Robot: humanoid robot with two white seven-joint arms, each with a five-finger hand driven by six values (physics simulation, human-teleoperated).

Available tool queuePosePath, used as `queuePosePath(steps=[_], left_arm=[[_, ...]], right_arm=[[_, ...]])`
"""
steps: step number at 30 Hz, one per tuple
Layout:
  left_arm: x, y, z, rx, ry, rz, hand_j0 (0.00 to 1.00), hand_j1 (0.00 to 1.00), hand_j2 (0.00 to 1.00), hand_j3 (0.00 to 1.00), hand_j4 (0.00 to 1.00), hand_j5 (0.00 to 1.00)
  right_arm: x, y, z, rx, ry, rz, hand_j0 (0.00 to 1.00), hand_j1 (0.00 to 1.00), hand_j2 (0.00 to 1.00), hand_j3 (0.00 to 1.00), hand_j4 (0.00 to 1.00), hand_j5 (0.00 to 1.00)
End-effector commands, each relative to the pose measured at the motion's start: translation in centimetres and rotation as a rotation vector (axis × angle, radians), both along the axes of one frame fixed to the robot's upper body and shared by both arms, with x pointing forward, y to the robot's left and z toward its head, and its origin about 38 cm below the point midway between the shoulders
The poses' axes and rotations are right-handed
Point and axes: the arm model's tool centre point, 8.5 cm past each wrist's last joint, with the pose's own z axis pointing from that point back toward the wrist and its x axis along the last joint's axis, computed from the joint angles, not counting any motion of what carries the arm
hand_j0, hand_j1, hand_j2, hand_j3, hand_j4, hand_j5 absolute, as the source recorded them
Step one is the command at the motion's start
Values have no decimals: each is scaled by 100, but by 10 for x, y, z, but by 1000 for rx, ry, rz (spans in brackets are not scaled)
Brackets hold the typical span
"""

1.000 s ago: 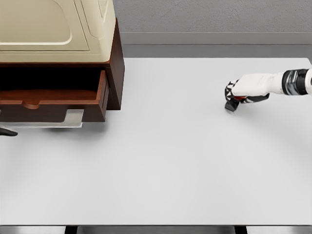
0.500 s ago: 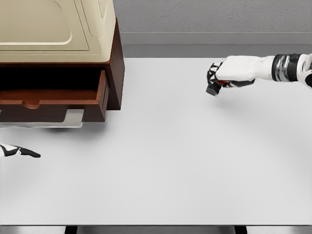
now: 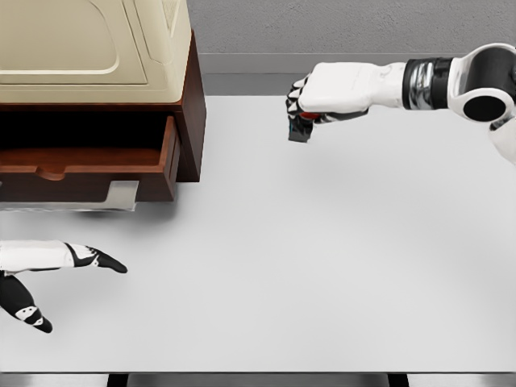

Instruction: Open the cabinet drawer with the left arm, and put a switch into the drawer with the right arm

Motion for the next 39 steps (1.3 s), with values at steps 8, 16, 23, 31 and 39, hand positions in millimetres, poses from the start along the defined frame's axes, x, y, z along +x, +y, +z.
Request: queuePosePath(steps=[8,16,23,31,39], left_arm=[[2,-3,1,-13,-3,-2,100,100,100,100,100,100],[2,-3,2,-16,-2,2,100,100,100,100,100,100],[2,-3,1,-17,-1,0,100,100,100,100,100,100],[2,-3,0,-17,2,1,100,100,100,100,100,100],[2,-4,0,-18,2,0,100,100,100,100,100,100]], right_arm=[[-15,48,16,33,-36,122,37,37,37,37,37,37],[-47,99,28,10,-86,288,37,37,37,37,37,37],[-59,128,43,0,-126,368,37,37,37,37,37,37],[-71,152,61,11,-132,442,37,37,37,37,37,37],[-81,192,75,13,-152,515,37,37,37,37,37,37]])
